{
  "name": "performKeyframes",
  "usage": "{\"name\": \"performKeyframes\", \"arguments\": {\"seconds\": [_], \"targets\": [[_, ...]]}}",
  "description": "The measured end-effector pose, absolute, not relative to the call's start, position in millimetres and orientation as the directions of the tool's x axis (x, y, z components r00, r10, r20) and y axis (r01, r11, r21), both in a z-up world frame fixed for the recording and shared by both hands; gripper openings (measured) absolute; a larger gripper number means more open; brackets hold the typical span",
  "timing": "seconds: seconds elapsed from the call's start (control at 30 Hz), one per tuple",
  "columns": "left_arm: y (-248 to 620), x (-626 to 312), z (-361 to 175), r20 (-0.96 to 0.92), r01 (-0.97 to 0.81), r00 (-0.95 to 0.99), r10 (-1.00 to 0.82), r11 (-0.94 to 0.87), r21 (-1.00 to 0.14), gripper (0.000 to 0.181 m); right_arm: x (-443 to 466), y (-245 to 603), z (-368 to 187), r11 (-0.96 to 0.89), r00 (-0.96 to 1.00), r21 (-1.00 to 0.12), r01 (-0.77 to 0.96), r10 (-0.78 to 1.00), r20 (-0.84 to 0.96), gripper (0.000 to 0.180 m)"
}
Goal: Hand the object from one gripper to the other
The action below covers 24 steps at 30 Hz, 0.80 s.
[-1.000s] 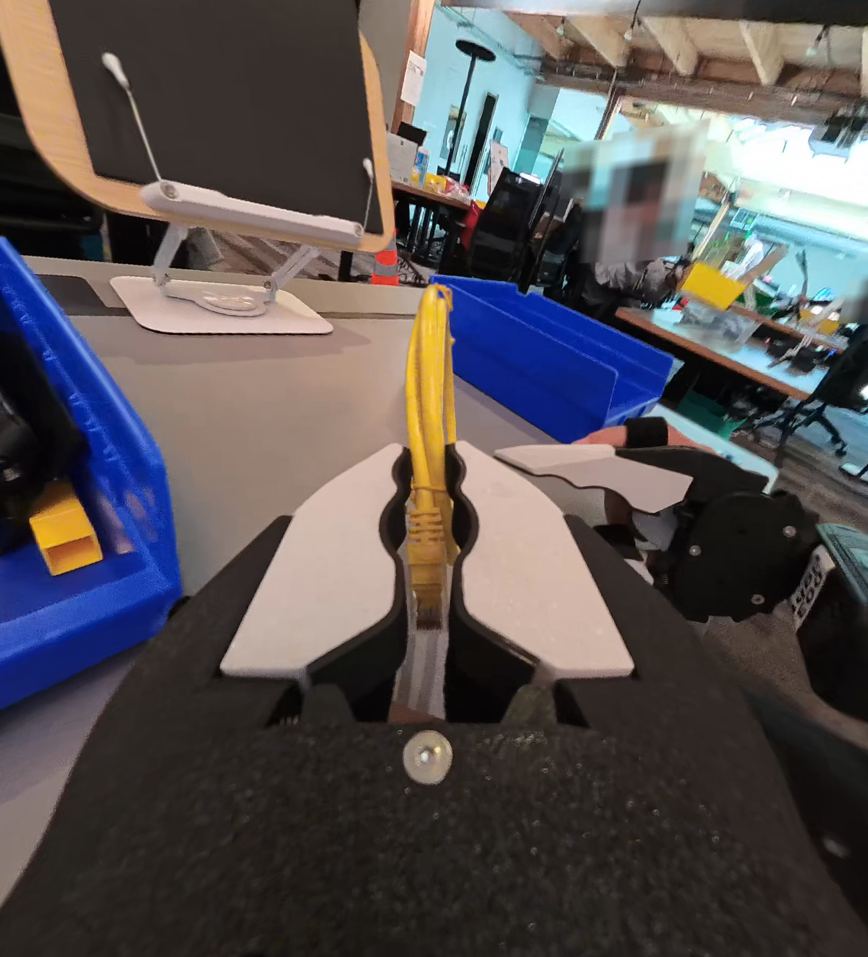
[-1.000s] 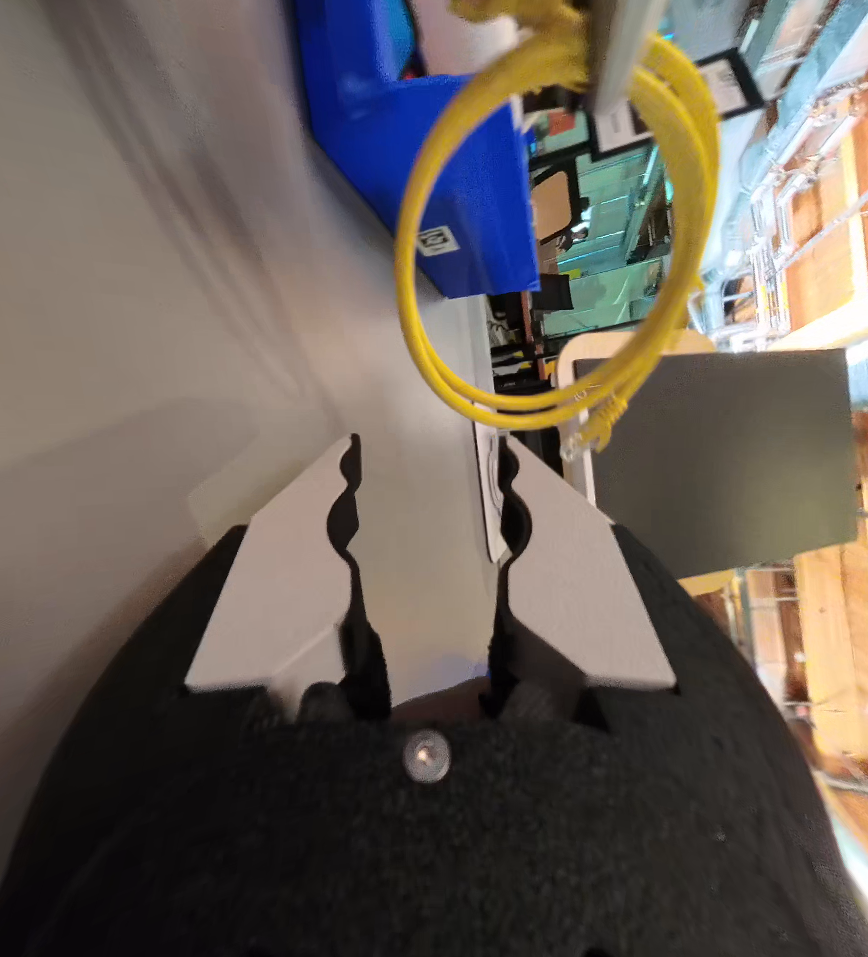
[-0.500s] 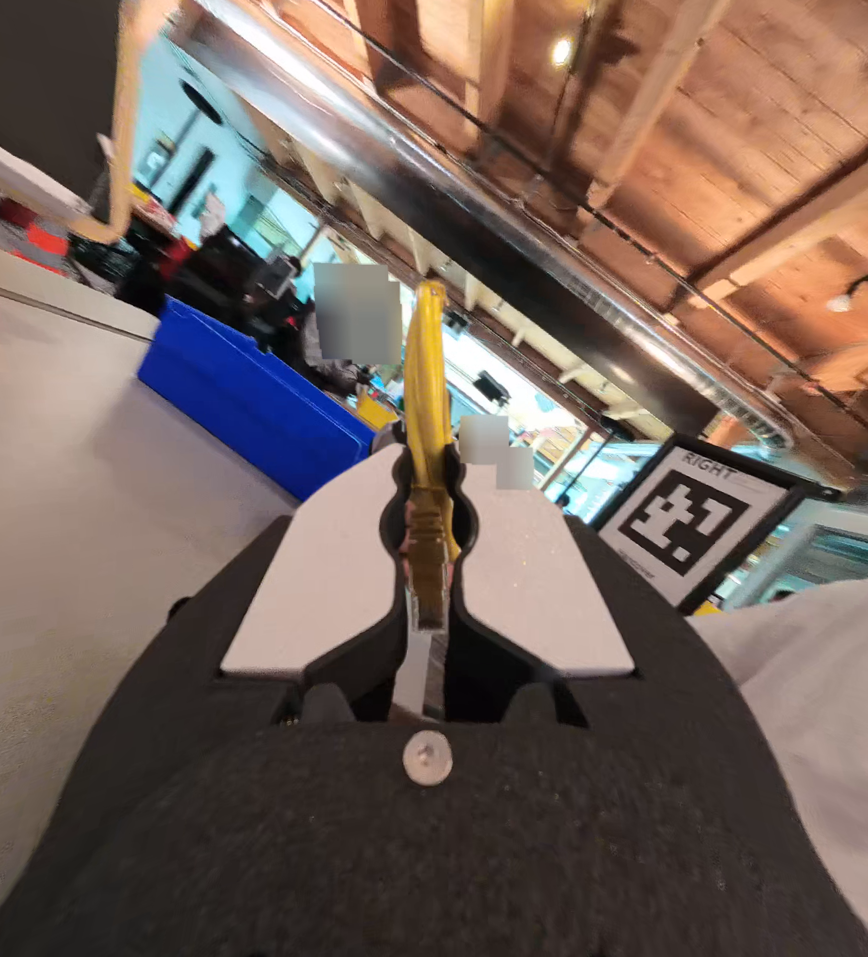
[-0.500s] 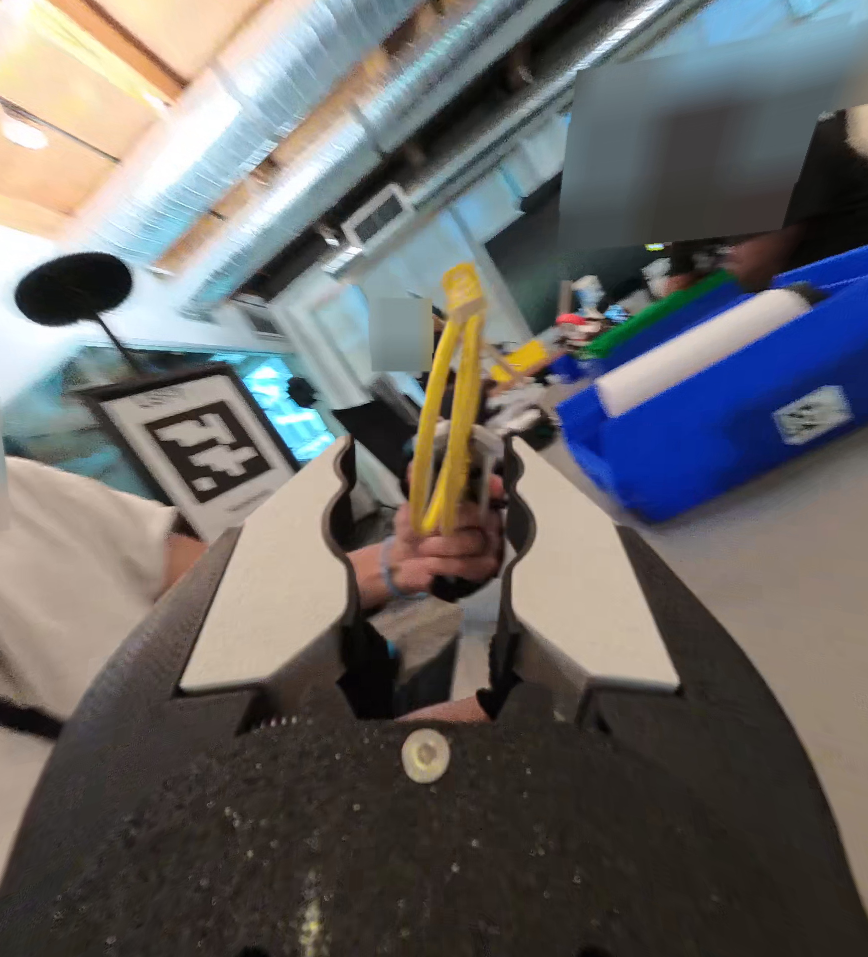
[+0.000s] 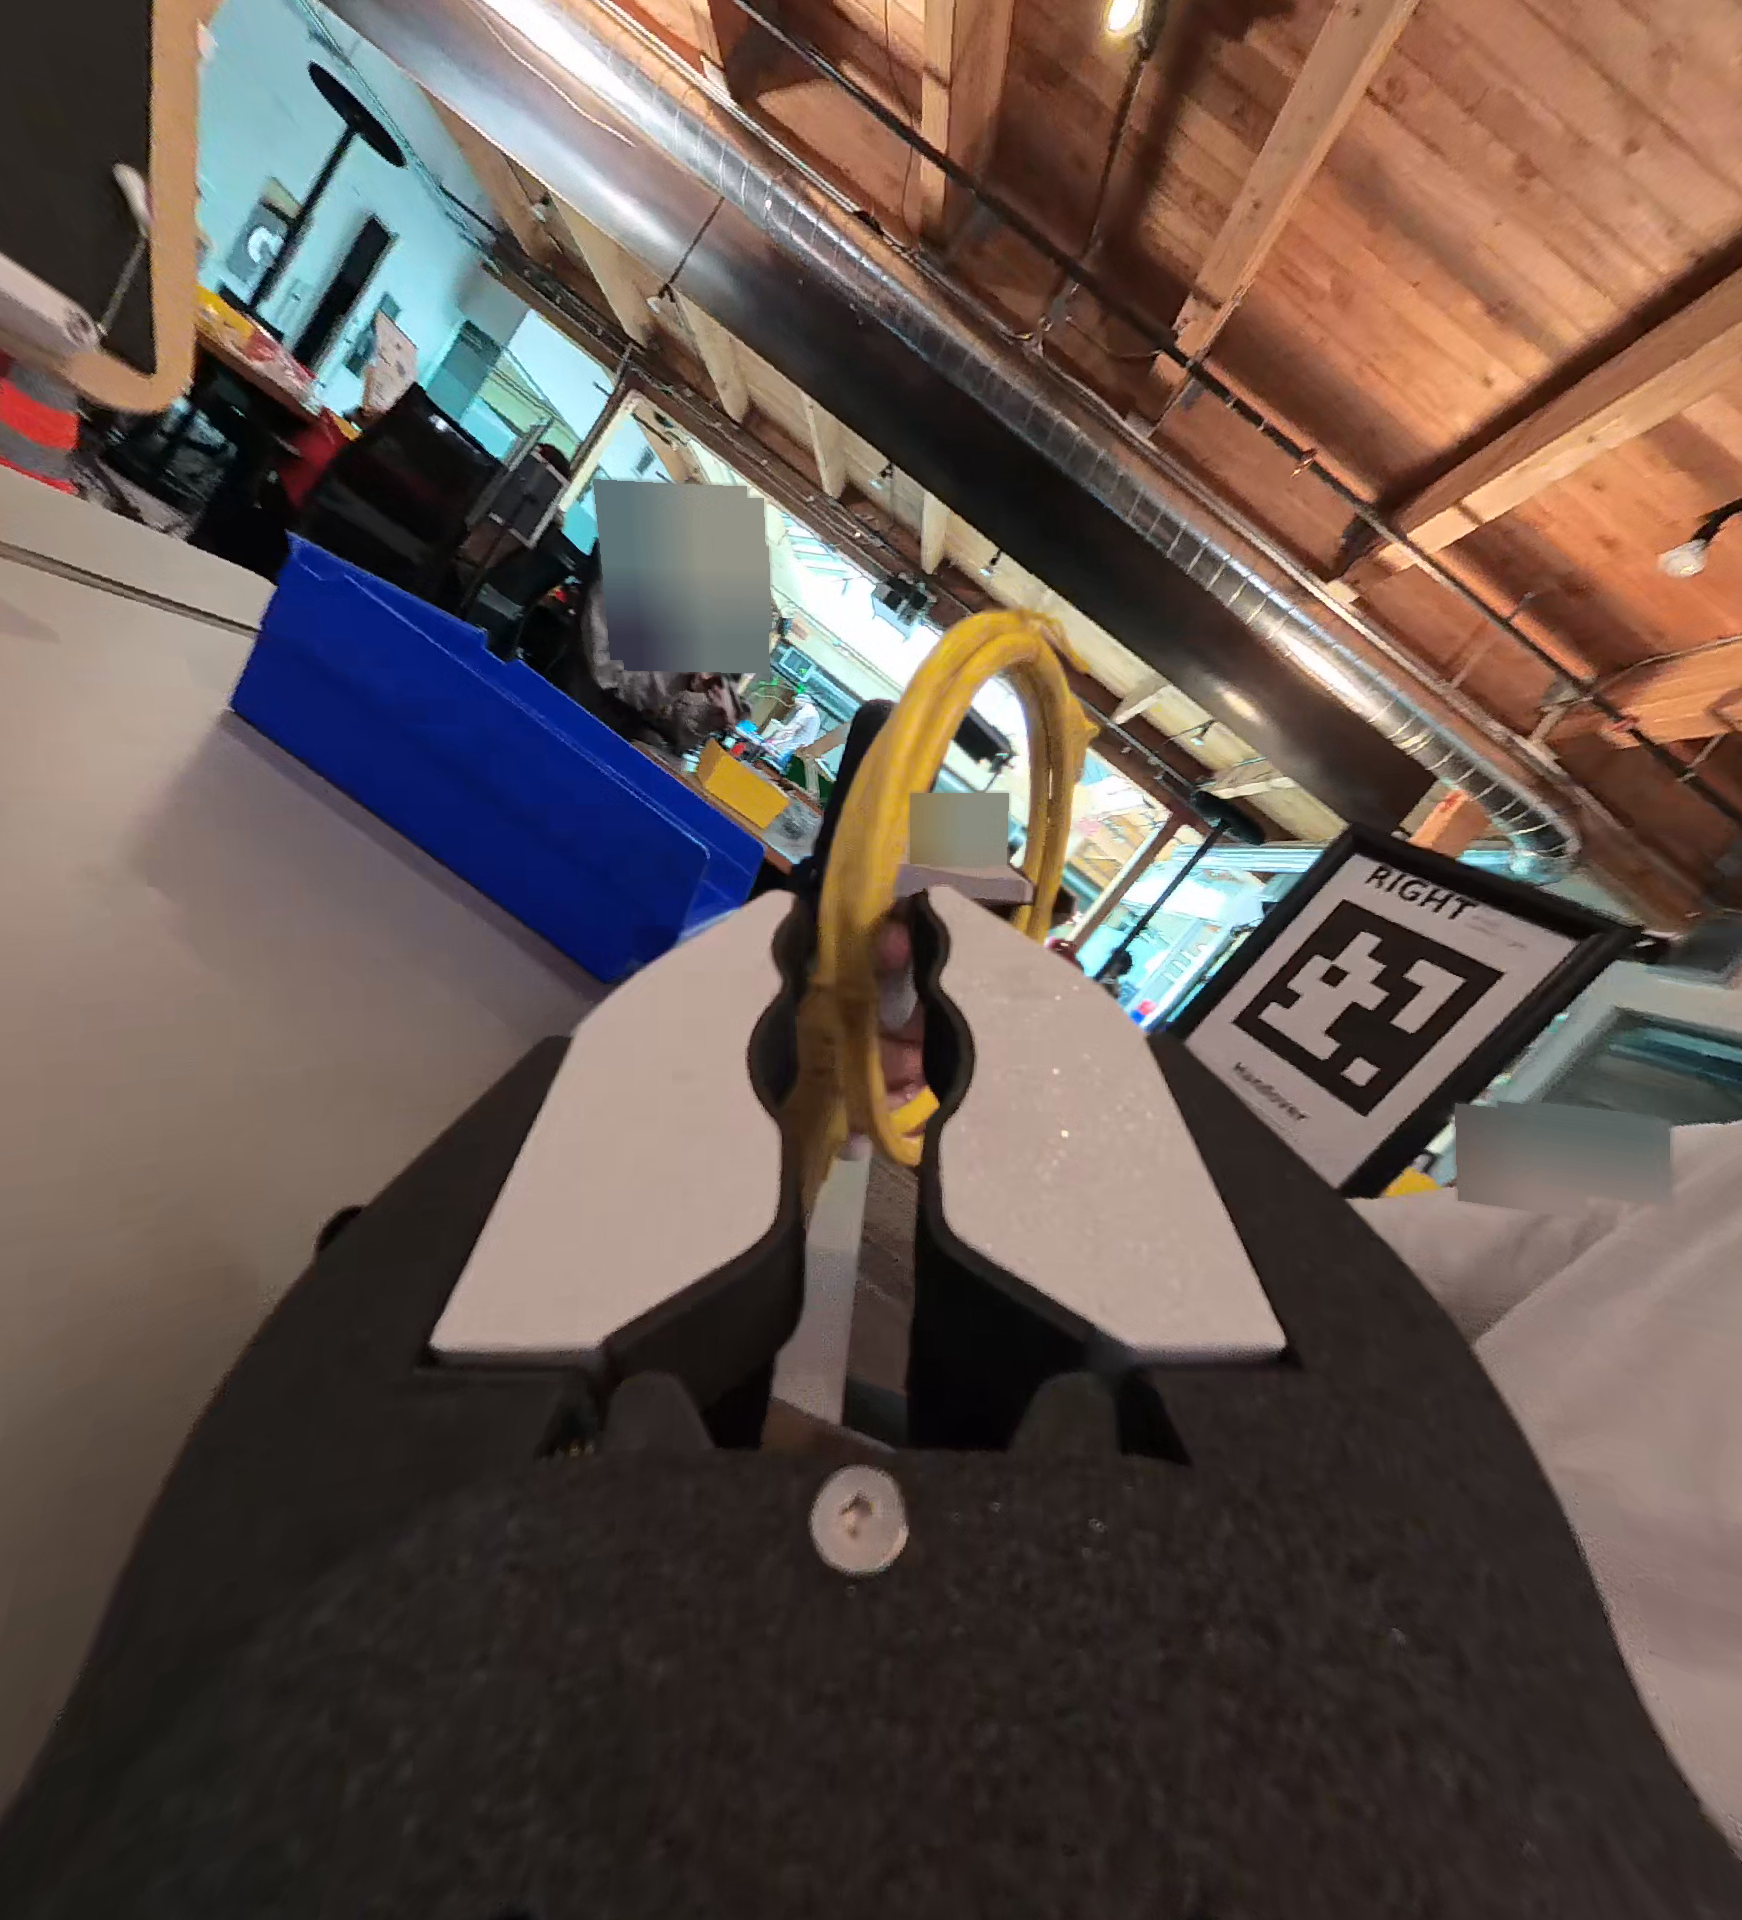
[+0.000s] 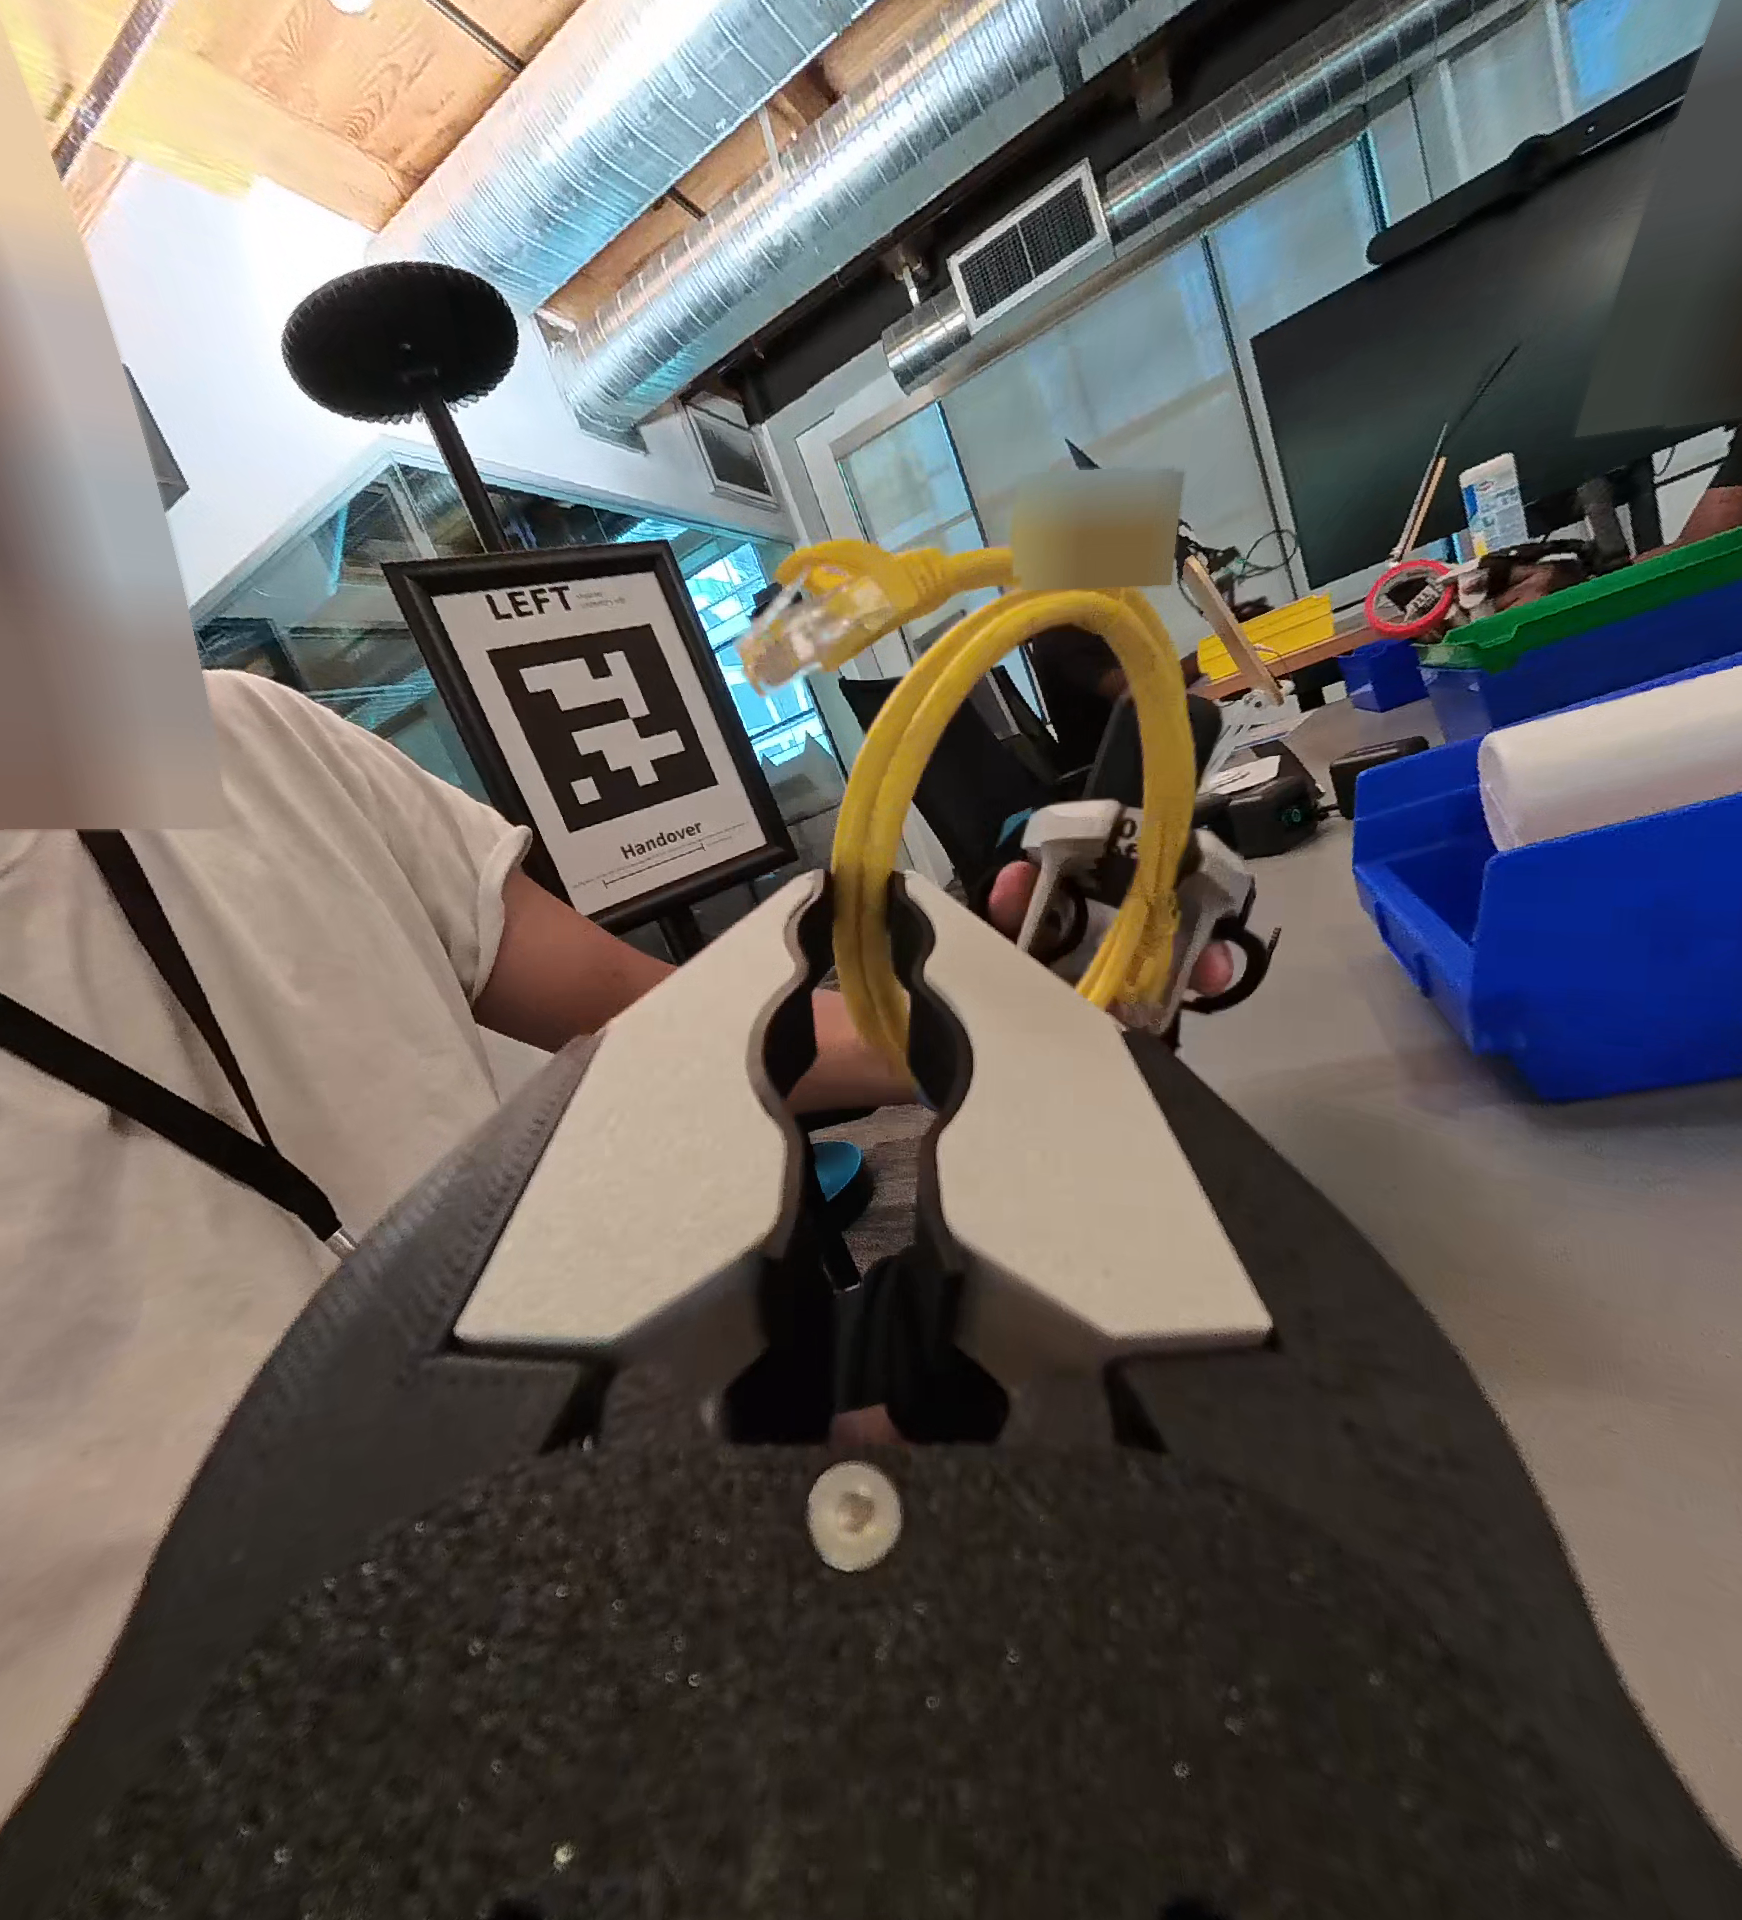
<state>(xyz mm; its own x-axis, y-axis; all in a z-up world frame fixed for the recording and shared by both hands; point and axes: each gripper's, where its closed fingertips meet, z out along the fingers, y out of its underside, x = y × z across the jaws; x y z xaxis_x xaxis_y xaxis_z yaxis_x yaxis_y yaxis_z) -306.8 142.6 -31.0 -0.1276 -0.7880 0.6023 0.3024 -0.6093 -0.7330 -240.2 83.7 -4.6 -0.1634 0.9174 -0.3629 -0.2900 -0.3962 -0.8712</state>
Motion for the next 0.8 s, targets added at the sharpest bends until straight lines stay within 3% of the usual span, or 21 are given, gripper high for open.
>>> {"name": "performKeyframes", "arguments": {"seconds": [0.17,0.3,0.37,0.53,0.7,0.8], "targets": [[158,-319,-39,0.447,0.225,0.133,-0.884,-0.413,-0.883,0.028,-239,89,-22,-0.355,-0.077,-0.916,-0.186,0.935,-0.347,0.01],[166,-323,-49,0.053,-0.003,0.426,-0.903,-0.06,-0.998,0.041,-240,90,-38,-0.362,-0.048,-0.928,-0.092,0.932,-0.359,0.01],[156,-316,-44,-0.115,-0.078,0.46,-0.881,0.089,-0.993,0.042,-243,89,-43,-0.389,-0.057,-0.918,-0.071,0.921,-0.386,0.01],[131,-294,-40,-0.321,-0.187,0.443,-0.837,0.264,-0.946,0.043,-257,72,-61,-0.457,-0.136,-0.889,0.028,0.879,-0.456,0.01],[134,-293,-59,-0.503,-0.349,0.437,-0.746,0.376,-0.859,0.015,-263,68,-56,-0.467,-0.164,-0.884,0.017,0.871,-0.463,0.009],[136,-291,-60,-0.52,-0.382,0.442,-0.731,0.371,-0.846,0.014,-259,71,-52,-0.476,-0.157,-0.879,-0.011,0.869,-0.469,0.01]]}}
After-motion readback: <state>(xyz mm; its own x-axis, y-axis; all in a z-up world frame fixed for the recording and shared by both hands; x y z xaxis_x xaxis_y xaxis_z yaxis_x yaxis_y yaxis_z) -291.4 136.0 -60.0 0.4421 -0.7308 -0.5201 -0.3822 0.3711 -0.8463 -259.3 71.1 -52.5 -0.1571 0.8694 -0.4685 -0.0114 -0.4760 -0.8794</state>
